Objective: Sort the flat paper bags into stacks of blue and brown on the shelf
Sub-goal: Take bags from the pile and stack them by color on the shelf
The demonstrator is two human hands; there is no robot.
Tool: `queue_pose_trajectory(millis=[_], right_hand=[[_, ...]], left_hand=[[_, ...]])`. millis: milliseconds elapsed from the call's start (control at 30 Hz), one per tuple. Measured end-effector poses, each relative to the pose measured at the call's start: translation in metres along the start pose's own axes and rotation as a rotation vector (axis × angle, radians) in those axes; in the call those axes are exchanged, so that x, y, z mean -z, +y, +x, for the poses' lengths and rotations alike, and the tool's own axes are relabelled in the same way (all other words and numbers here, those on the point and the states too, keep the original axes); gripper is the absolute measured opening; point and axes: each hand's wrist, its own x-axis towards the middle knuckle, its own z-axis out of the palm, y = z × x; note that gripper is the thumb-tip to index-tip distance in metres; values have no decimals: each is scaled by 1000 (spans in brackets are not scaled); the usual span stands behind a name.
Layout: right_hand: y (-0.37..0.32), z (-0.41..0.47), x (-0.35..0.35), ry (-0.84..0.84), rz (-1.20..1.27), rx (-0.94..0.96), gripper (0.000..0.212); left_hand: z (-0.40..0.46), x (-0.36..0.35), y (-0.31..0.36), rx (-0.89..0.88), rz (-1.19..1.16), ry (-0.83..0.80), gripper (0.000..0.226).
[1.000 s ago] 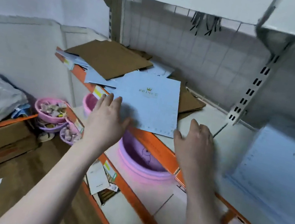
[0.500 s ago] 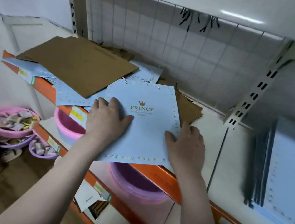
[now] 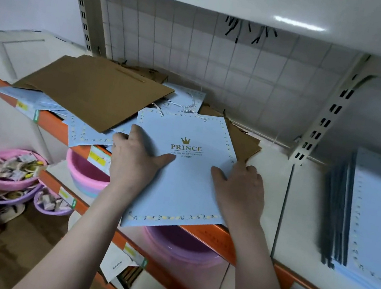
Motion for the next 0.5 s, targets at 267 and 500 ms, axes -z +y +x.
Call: queue_pose_trajectory(millis=[267, 500], right_hand=[[15, -41, 25, 95, -23, -88, 40], [45, -95, 47, 197, -88, -202, 40]], left_hand=[[-25, -4, -1, -81, -81, -103, 71], [-65, -15, 13, -219, -209, -168, 60]])
